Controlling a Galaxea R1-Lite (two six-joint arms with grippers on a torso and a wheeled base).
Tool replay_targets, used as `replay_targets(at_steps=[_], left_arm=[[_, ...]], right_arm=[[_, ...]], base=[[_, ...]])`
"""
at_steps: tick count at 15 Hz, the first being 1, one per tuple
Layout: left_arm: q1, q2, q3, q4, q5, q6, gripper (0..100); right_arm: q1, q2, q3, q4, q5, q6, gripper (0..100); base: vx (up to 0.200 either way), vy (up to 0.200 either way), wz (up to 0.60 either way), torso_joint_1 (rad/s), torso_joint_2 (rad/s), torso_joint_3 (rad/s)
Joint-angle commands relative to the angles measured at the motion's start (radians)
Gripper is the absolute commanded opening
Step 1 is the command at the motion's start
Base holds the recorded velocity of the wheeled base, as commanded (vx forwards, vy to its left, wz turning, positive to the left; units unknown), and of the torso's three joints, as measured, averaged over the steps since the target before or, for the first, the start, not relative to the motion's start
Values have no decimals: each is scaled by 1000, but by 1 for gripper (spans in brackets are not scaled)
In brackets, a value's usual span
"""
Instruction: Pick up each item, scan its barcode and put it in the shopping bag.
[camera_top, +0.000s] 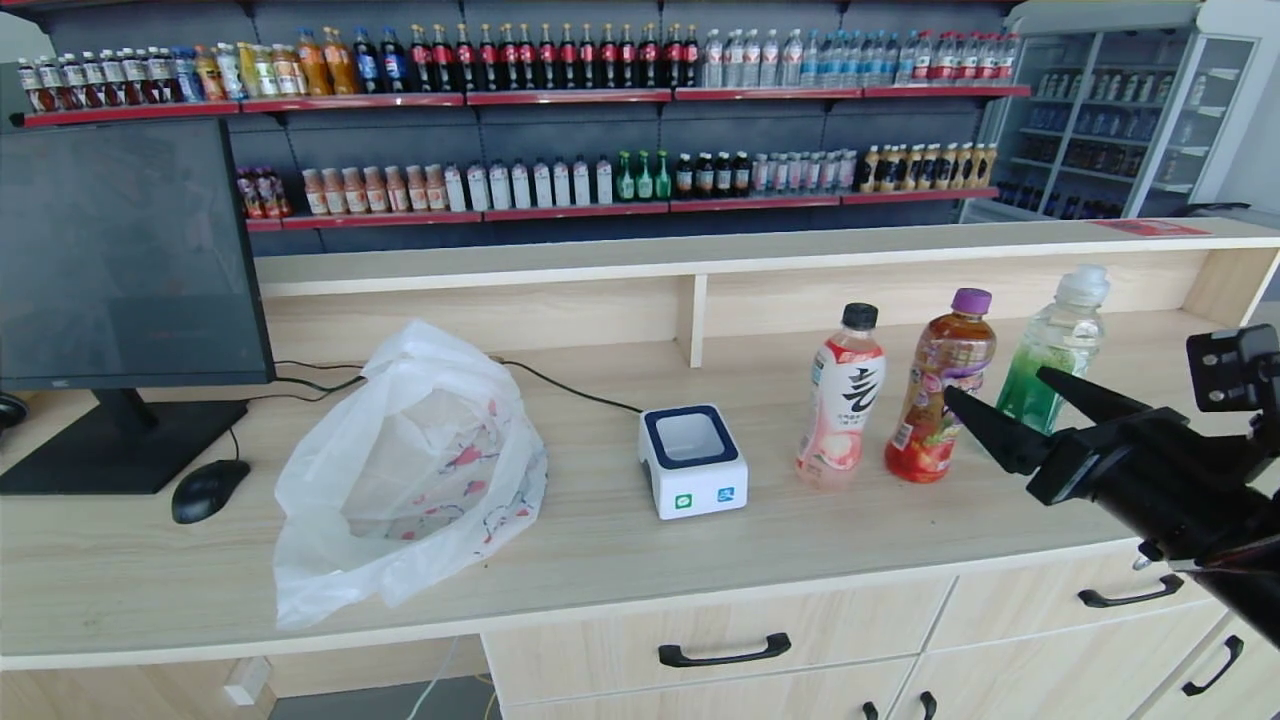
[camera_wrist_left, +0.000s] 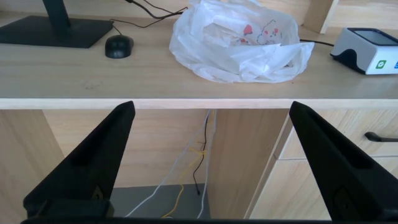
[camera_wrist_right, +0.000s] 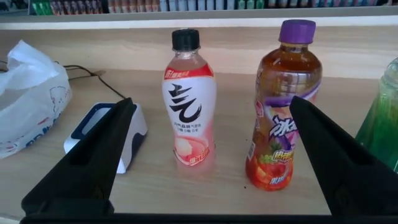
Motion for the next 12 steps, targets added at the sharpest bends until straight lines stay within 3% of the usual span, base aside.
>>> replay_targets(at_steps=[1,5,10,12], left_arm=[[0,0,-1,0,0,0,100],[0,0,1,0,0,1,100],[0,0,-1,0,0,1,100],[0,0,1,0,-1,1,100]], right_arm=[[-5,52,-22,-24,-4,13,100],[17,160,26,-124,-4,10,100],[46,170,47,-124,-4,6,100],[71,169,67,-124,-4,9,100]], base=[[0,0,0,0,0,0],[0,0,0,0,0,0],[0,0,0,0,0,0],[200,0,0,-2,0,0]])
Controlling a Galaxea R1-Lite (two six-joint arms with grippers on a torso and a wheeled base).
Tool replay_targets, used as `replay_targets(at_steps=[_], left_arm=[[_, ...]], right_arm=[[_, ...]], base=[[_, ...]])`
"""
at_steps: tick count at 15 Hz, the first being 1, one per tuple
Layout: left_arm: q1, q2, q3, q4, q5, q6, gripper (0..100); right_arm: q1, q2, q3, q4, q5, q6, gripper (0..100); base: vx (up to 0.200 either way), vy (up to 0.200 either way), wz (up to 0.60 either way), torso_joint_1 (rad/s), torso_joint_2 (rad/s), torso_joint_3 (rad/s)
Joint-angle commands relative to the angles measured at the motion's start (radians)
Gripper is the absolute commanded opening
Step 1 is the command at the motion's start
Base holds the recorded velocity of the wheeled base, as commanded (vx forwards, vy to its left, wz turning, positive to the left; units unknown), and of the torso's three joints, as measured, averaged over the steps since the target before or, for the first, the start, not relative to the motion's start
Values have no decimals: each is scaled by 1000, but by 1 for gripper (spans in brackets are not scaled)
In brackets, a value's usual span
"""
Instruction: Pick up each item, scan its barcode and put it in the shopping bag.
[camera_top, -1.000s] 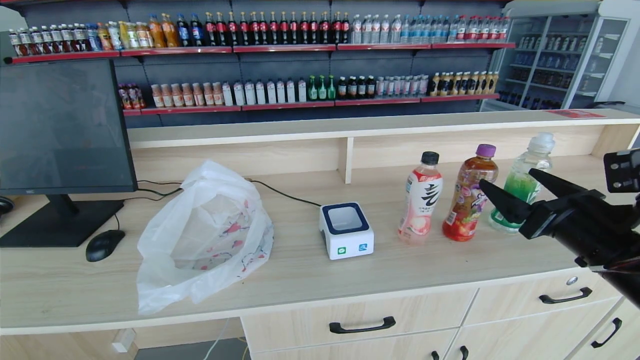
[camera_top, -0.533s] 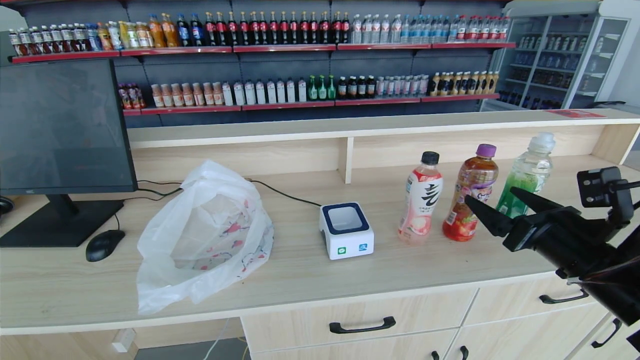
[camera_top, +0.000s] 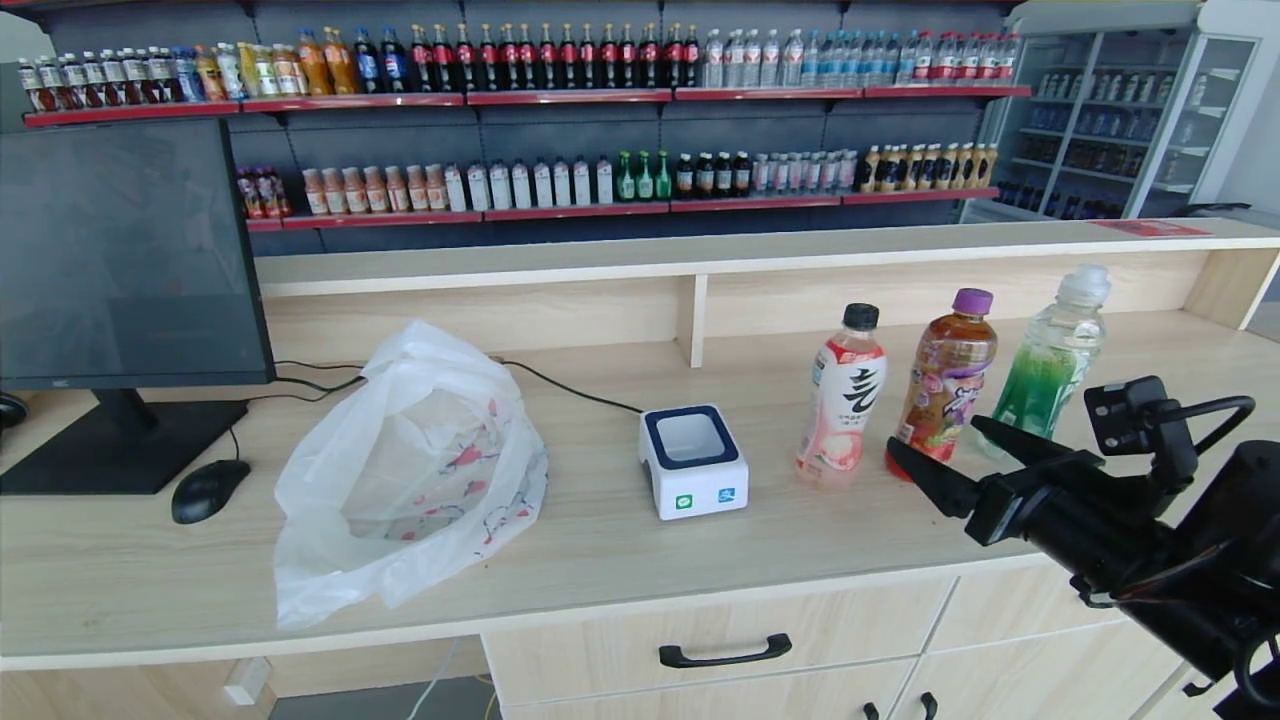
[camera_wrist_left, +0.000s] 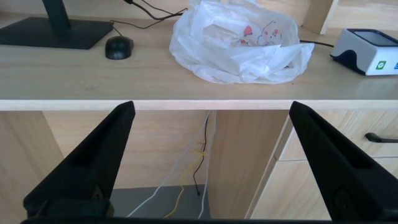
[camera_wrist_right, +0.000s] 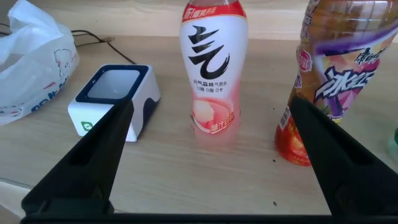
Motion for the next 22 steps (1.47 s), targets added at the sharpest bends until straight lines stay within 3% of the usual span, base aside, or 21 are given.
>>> replay_targets(at_steps=[1,9,15,22], left_arm=[[0,0,-1,0,0,0,100],[0,0,1,0,0,0,100],[0,0,1,0,0,0,100],[-2,0,-1,0,0,0,100]], right_arm=[[10,0,14,-2,0,1,100],[16,34,0,-2,0,-1,100],[19,140,-94,-2,-3,-62,100],[17,268,-232,-2,-106,-75,100]], base=[[0,0,0,0,0,0],[0,0,0,0,0,0],[0,0,0,0,0,0],[0,0,0,0,0,0]])
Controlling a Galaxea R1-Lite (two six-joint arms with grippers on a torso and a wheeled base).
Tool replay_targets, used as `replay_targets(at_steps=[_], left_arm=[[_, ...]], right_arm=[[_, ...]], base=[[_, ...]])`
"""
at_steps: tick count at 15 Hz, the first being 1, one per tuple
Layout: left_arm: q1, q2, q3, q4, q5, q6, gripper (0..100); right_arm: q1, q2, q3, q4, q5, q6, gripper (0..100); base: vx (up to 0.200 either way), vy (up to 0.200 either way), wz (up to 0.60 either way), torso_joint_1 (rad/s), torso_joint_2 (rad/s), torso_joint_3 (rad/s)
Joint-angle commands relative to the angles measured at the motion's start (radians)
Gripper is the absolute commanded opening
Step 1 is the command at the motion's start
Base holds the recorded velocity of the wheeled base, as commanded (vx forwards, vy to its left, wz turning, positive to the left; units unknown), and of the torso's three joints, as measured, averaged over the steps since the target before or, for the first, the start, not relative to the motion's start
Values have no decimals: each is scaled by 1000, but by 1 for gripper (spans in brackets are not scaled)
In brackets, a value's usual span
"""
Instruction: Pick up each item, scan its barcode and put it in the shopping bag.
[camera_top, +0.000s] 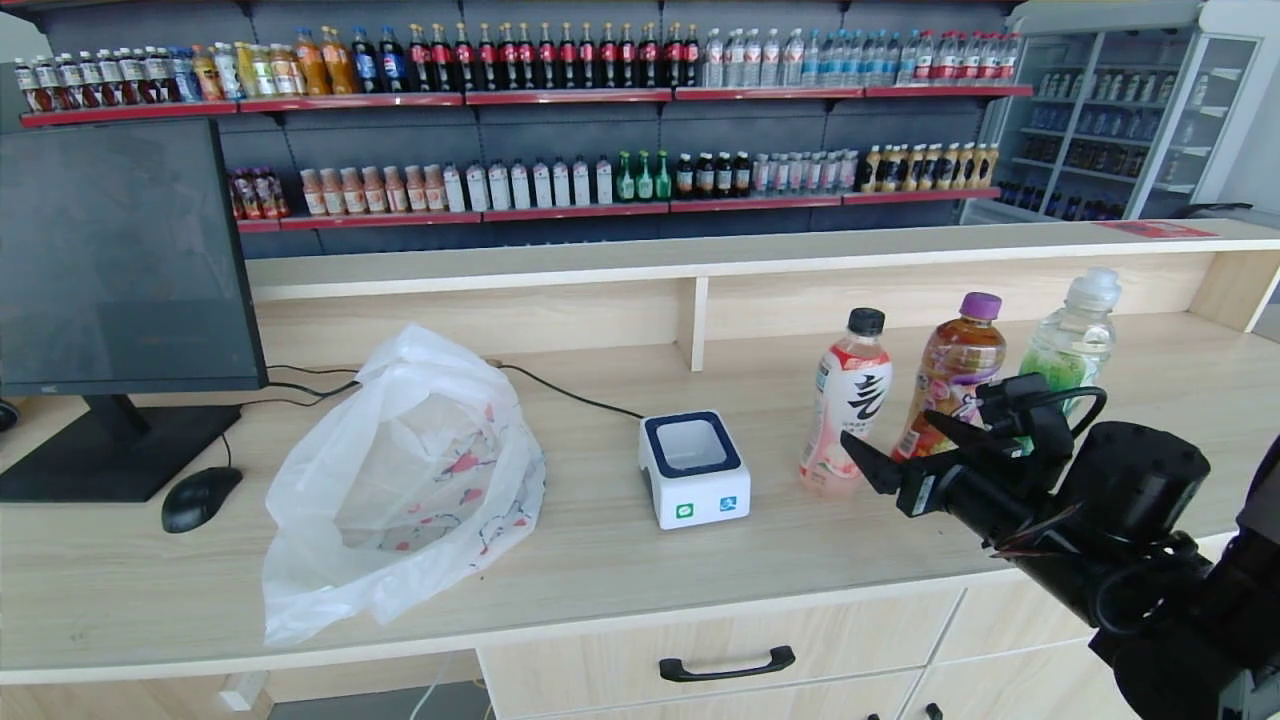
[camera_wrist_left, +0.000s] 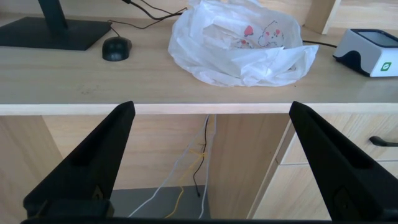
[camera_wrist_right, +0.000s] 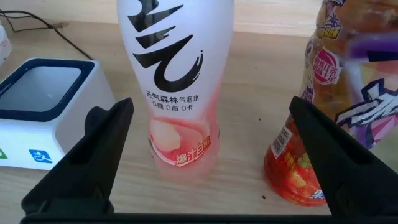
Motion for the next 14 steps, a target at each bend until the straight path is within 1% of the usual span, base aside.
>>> replay_targets(at_steps=[1,3,8,14], left_arm=[[-1,0,-1,0,0,0,100],[1,0,-1,0,0,0,100],[1,0,-1,0,0,0,100],[1,0,-1,0,0,0,100]], right_arm=[[-1,45,-52,-2,-13,2,100],[-4,46,-61,-2,-13,2,100],[-3,98,-135,-2,-15,-1,100],[26,106,-138,-2,-15,0,100]], base=[[0,0,0,0,0,0],[0,0,0,0,0,0],[0,0,0,0,0,0],[0,0,0,0,0,0]])
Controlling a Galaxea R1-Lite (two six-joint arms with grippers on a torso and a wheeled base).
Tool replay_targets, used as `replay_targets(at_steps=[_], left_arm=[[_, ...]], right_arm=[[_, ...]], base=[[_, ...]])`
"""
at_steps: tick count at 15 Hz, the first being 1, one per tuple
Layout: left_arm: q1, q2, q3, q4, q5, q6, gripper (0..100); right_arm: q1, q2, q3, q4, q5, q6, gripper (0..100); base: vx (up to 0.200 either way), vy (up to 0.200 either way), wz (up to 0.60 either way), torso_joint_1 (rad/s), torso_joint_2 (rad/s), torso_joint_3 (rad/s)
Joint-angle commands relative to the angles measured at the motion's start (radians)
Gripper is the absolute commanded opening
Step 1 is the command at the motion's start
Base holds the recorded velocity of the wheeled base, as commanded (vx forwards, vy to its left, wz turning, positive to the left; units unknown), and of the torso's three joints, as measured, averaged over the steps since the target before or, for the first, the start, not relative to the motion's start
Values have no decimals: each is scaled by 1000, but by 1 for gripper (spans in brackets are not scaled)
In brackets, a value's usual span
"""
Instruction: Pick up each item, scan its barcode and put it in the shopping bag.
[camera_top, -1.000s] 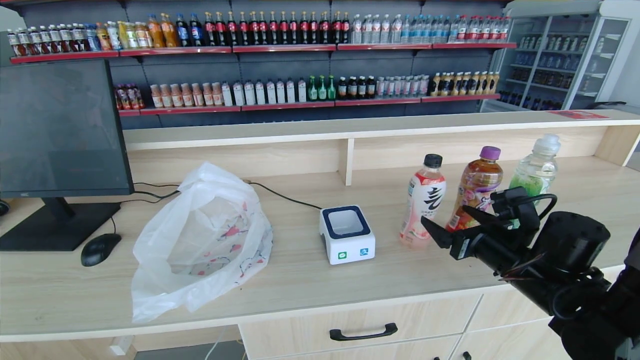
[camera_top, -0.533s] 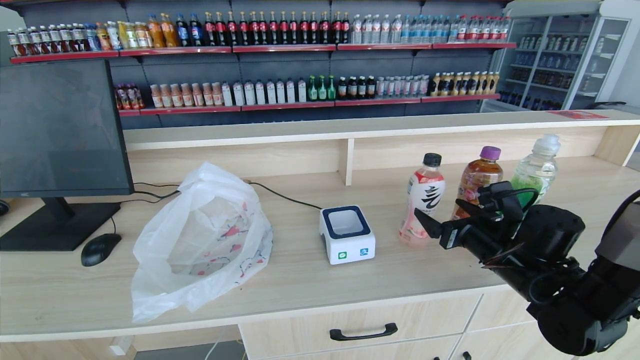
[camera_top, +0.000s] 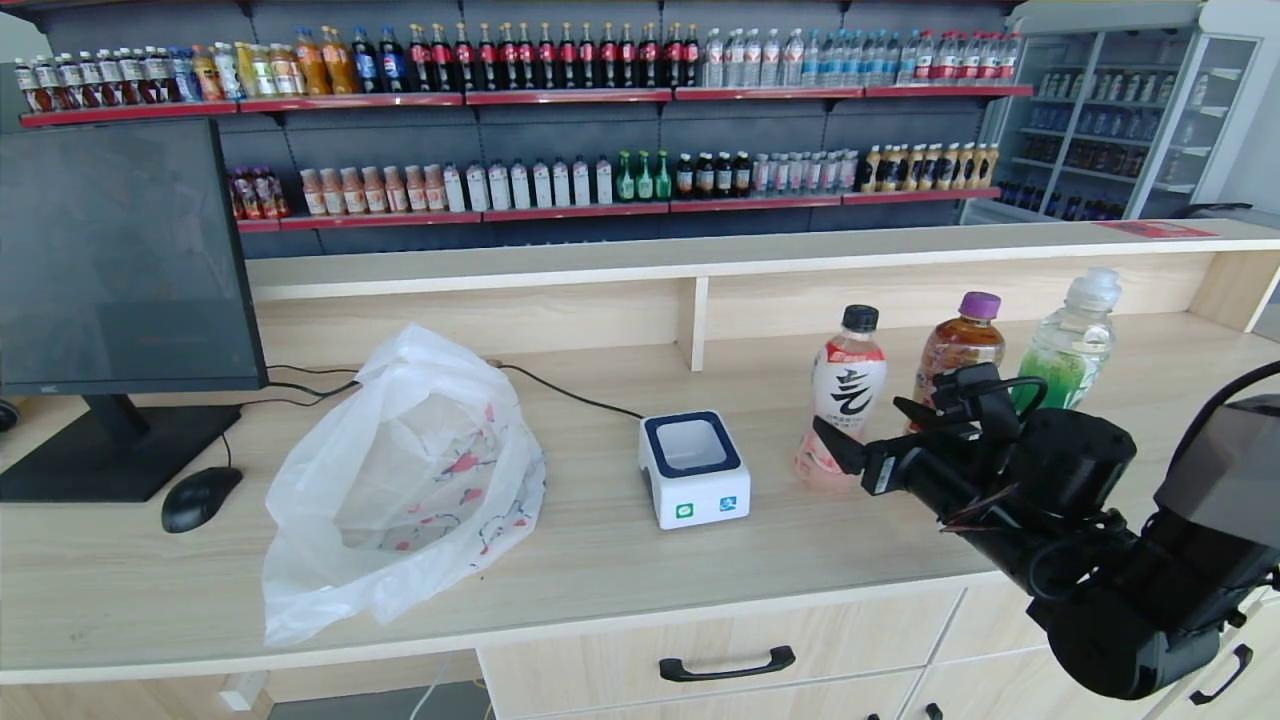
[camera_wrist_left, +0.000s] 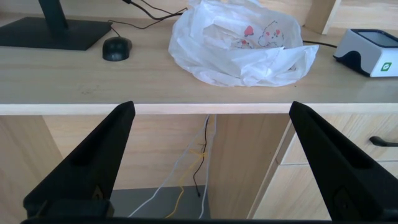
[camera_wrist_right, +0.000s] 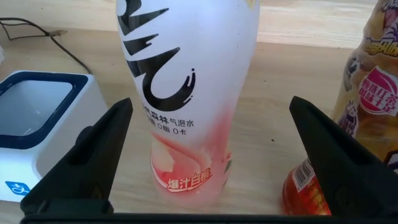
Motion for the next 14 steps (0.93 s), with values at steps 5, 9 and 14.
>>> replay_targets(at_steps=[5,9,14], left_arm=[[0,0,1,0,0,0,100],[0,0,1,0,0,0,100],[0,0,1,0,0,-1,100]], right_arm=[[10,54,-76,-1,-1,1,100],[10,86,-130,-1,-21,4,100],[10,143,-204,-1,-70,4,100]], base=[[0,0,0,0,0,0],[0,0,0,0,0,0],[0,0,0,0,0,0]])
